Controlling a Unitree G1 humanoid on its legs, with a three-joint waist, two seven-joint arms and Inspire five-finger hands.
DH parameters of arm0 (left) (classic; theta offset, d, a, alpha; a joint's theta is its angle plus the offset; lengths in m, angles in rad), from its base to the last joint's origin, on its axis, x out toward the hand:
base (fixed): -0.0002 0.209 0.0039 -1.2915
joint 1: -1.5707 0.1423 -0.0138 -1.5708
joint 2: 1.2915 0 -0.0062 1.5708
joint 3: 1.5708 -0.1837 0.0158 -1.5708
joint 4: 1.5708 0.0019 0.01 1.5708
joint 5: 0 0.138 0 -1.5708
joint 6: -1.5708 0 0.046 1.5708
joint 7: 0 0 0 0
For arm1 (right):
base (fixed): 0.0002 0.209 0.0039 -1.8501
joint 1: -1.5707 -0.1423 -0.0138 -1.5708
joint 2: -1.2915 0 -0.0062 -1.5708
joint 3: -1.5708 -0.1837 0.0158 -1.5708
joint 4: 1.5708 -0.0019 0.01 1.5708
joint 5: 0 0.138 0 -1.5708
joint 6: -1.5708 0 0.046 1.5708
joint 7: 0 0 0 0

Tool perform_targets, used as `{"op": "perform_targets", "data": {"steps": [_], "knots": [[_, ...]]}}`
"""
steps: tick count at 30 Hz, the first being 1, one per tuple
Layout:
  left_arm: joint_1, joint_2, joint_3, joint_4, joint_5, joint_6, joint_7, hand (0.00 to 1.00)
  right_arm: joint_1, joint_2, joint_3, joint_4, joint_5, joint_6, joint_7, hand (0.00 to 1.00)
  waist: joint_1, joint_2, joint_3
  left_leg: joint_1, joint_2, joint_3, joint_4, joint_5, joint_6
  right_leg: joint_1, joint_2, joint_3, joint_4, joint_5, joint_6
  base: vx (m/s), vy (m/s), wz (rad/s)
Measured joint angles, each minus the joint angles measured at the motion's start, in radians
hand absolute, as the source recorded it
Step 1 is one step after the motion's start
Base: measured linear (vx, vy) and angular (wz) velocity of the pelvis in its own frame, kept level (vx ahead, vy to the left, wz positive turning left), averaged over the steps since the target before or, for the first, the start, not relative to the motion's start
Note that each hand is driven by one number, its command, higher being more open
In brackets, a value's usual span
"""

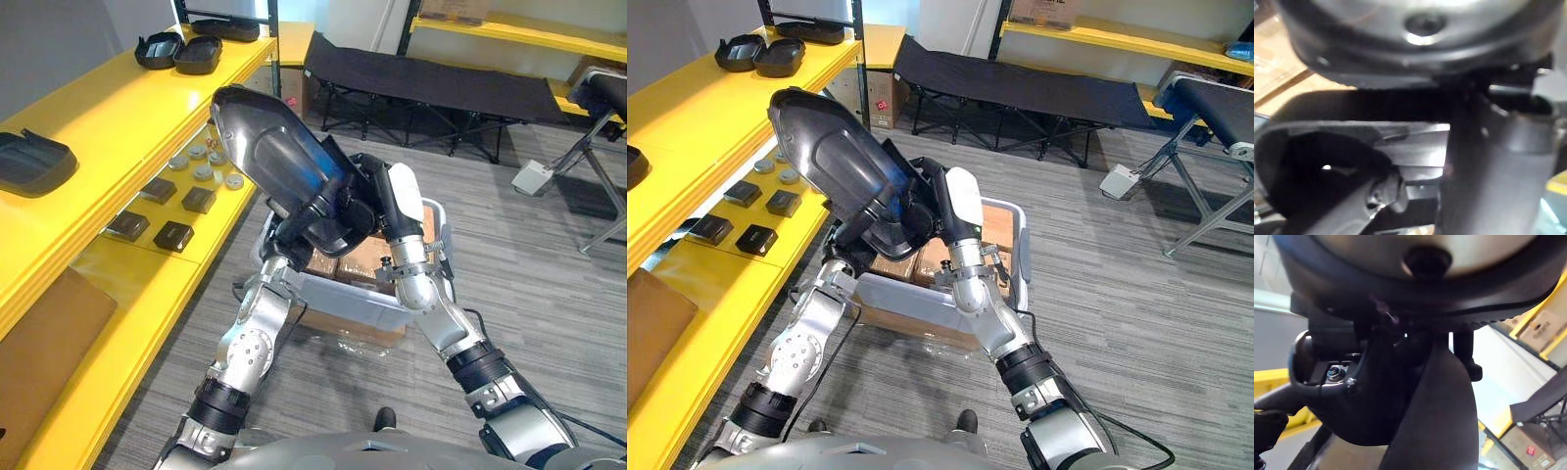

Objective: Walk over and take three plastic housings, then place them on the shelf

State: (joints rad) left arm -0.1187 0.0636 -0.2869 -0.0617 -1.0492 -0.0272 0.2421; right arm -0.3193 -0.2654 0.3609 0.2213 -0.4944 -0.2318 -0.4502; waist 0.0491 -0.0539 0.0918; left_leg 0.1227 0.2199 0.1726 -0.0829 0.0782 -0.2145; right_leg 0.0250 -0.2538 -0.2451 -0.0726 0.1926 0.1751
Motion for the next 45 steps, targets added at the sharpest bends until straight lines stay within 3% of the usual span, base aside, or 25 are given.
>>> {"op": "perform_targets", "data": {"steps": [4, 11, 17, 19, 20, 26, 33, 36, 43, 45], "knots": [[0.002, -0.01, 0.026, 0.044, -0.042, 0.009, -0.021, 0.0, 0.012, 0.012, 0.006, 0.011, -0.001, 0.0, 0.002, 0.0, 0.002, -0.001, -0.001, 0.009, 0.0, 0.0, 0.0, -0.007, 0.0, 0.01, 0.0, -0.002, -0.001, -0.001, -0.001, 0.0, 0.0, 0.0], [0.006, -0.006, 0.056, 0.152, -0.166, 0.102, -0.098, 0.0, 0.044, -0.005, 0.037, 0.012, -0.012, -0.022, 0.0, 0.0, -0.002, -0.01, -0.014, 0.007, 0.0, 0.0, 0.0, -0.012, 0.002, 0.01, 0.0, -0.002, -0.004, -0.001, -0.002, 0.0, 0.0, 0.0], [0.006, 0.035, 0.046, 0.176, -0.195, 0.115, -0.165, 0.0, 0.07, 0.007, 0.053, 0.009, -0.009, -0.043, -0.042, 0.0, -0.005, -0.019, -0.02, 0.004, 0.001, 0.001, 0.014, -0.024, 0.004, 0.011, 0.0, 0.0, -0.005, -0.001, -0.001, 0.0, 0.0, 0.0], [0.005, 0.042, 0.029, 0.176, -0.197, 0.09, -0.168, 0.0, 0.07, 0.007, 0.059, 0.009, -0.009, -0.046, -0.06, 0.0, -0.004, -0.019, -0.02, -0.004, 0.001, 0.0, 0.031, -0.033, 0.006, 0.011, -0.001, 0.0, -0.006, -0.001, -0.001, 0.0, 0.0, 0.0], [0.003, 0.048, 0.022, 0.175, -0.198, 0.081, -0.171, 0.0, 0.07, 0.006, 0.065, 0.009, -0.008, -0.046, -0.069, 1.0, -0.005, -0.018, -0.02, -0.008, 0.001, -0.001, 0.039, -0.038, 0.006, 0.011, -0.002, 0.0, -0.006, -0.001, -0.001, 0.0, 0.0, 0.0], [0.002, 0.062, -0.014, 0.14, -0.193, 0.001, -0.173, 0.0, 0.081, 0.006, 0.074, -0.036, 0.06, -0.087, -0.084, 1.0, -0.022, -0.014, -0.021, -0.012, 0.0, 0.001, 0.047, -0.044, 0.005, 0.008, -0.003, -0.001, -0.006, -0.003, -0.005, 0.0, 0.0, 0.0], [0.019, 0.035, 0.002, -0.074, 0.088, -0.045, -0.082, 0.0, 0.198, 0.025, 0.013, -0.249, 0.143, -0.125, -0.027, 1.0, -0.028, 0.01, -0.035, -0.011, 0.0, 0.001, 0.047, -0.047, 0.003, 0.009, -0.003, -0.011, -0.005, -0.004, -0.005, 0.0, 0.0, 0.0], [0.061, -0.013, 0.082, -0.12, 0.385, -0.059, 0.033, 0.0, 0.259, 0.029, -0.005, -0.327, 0.222, -0.125, 0.021, 1.0, -0.029, 0.021, -0.041, -0.009, 0.0, 0.0, 0.048, -0.05, 0.005, 0.013, -0.003, -0.014, -0.005, -0.004, -0.005, 0.0, 0.0, 0.0], [0.201, -0.02, 0.233, -0.119, 0.824, -0.058, 0.302, 0.0, 0.334, 0.096, -0.107, -0.389, 0.387, -0.124, 0.026, 1.0, -0.028, 0.028, -0.043, -0.009, 0.0, -0.001, 0.047, -0.061, 0.005, 0.012, -0.003, -0.017, -0.006, -0.013, -0.016, -0.01, 0.004, 0.0], [0.208, -0.023, 0.257, -0.12, 0.915, -0.058, 0.338, 0.0, 0.351, 0.112, -0.109, -0.393, 0.47, -0.122, 0.053, 1.0, -0.028, 0.028, -0.043, -0.009, 0.0, 0.0, 0.047, -0.061, 0.004, 0.011, -0.003, -0.017, -0.006, -0.013, -0.016, 0.0, 0.0, 0.0]]}}
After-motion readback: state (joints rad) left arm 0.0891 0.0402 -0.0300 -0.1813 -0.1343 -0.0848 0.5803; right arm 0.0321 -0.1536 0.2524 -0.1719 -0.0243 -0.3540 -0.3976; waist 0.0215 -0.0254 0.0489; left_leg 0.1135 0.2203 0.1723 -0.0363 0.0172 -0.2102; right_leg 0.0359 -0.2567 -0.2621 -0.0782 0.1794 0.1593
